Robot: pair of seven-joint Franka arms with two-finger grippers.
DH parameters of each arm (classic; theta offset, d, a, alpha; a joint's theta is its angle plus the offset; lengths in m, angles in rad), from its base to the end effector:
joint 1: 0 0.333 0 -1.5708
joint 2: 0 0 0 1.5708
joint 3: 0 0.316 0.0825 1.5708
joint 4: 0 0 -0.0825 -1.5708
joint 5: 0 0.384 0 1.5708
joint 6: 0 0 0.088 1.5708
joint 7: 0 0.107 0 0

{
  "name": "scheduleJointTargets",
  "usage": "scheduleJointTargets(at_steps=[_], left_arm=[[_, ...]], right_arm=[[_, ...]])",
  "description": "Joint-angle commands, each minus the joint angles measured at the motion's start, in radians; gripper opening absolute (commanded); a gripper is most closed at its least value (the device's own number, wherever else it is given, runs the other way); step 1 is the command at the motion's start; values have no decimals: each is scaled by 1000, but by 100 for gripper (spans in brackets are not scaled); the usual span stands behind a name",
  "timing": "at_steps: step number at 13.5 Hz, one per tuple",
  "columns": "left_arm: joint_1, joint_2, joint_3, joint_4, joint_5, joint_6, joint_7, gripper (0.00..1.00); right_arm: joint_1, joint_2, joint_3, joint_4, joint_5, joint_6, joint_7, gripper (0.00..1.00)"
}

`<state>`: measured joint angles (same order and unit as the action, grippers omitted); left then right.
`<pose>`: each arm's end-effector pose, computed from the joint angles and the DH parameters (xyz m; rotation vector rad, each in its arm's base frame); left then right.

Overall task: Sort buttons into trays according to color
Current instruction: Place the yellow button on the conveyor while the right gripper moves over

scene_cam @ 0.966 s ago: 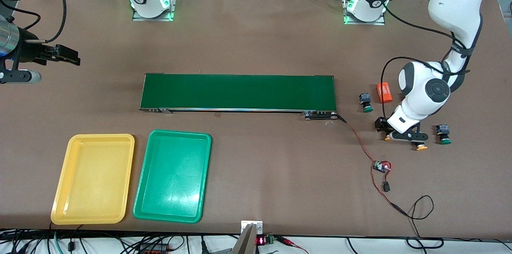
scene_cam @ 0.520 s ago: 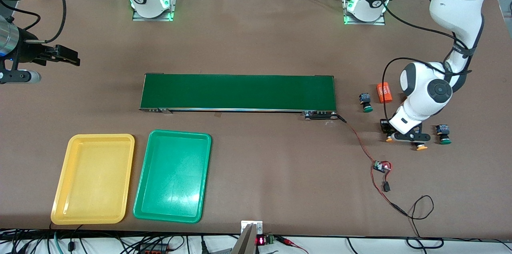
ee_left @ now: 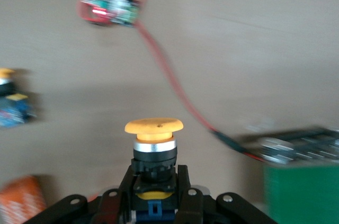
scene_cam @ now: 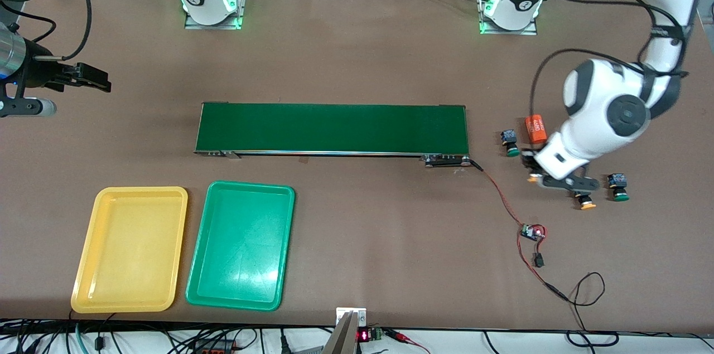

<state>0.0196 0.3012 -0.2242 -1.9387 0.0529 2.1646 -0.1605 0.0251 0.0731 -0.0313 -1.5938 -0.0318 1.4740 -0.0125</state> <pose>0.5936 -0.1154 0.3277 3.1270 -0.1058 -0.1098 0.5613 -0.0066 0.5656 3.0948 0.0095 -0.2999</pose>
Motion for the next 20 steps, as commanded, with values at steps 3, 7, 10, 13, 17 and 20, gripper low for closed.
scheduleJointTargets(at_steps=[3, 7, 10, 13, 17, 20], left_arm=[[3, 21, -203, -55, -11, 24, -235, 23], [-20, 30, -256, -176, -11, 188, -304, 24], [-55, 32, -257, -215, -11, 241, -370, 32], [-50, 27, -257, -204, -11, 235, -378, 100], [0, -14, -254, -140, -11, 200, -373, 100], [92, 15, -242, 63, 5, -37, -369, 100]], right_arm=[[-8, -12, 2, -15, -7, 11, -3, 100], [-8, -12, 2, -17, -11, 12, -6, 100], [-7, -4, 2, -17, -19, 20, -10, 100], [-7, -1, 2, -18, -22, 29, -24, 100], [-5, 7, 2, -23, -22, 26, -27, 100], [19, 5, 16, -29, 4, 22, -9, 100]])
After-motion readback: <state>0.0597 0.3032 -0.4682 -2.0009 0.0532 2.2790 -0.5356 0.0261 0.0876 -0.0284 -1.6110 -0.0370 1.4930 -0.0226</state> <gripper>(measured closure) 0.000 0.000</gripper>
